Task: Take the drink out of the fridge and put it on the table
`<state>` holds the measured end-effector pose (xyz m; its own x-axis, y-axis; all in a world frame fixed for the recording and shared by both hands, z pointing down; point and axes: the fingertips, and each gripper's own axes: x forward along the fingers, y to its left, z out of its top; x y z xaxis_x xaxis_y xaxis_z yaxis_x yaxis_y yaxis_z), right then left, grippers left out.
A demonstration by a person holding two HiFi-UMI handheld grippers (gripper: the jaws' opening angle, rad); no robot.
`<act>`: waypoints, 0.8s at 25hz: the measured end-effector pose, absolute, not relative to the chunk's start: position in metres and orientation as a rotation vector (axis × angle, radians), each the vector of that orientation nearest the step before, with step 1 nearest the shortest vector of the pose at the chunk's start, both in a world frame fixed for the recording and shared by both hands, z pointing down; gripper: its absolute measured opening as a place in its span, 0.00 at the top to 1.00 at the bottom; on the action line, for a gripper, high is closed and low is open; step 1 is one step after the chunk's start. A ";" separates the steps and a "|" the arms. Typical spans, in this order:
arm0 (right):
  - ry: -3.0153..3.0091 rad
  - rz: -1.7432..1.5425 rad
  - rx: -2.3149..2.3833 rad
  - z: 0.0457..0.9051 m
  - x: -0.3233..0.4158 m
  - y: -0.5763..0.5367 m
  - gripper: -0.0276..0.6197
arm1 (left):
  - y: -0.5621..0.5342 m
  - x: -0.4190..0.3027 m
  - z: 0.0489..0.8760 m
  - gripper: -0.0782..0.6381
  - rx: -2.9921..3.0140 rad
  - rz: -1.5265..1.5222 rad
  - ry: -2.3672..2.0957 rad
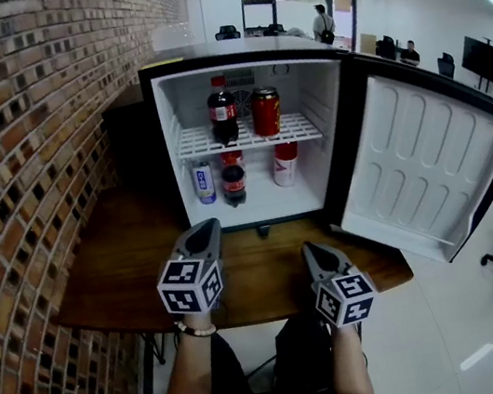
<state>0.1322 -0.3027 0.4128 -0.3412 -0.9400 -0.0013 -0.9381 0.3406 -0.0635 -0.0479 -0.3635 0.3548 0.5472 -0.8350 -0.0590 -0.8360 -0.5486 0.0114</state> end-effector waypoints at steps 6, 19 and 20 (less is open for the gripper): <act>2.534 -0.081 -1.782 0.412 0.135 -0.302 0.92 | -0.378 -0.040 0.317 0.89 -2.705 0.114 1.445; 2.519 -0.086 -1.788 0.411 0.142 -0.302 0.92 | -0.424 -0.012 0.233 0.44 -2.692 0.116 1.367; 2.516 -0.086 -1.789 0.411 0.143 -0.302 0.92 | -0.427 -0.010 0.229 0.41 -2.697 0.113 1.365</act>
<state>0.1434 -0.3018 0.4110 -0.3278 -0.9447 -0.0108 -0.9417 0.3276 -0.0762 -0.0099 -0.4274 0.2288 0.5913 -0.7976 -0.1190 -0.8063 -0.5873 -0.0699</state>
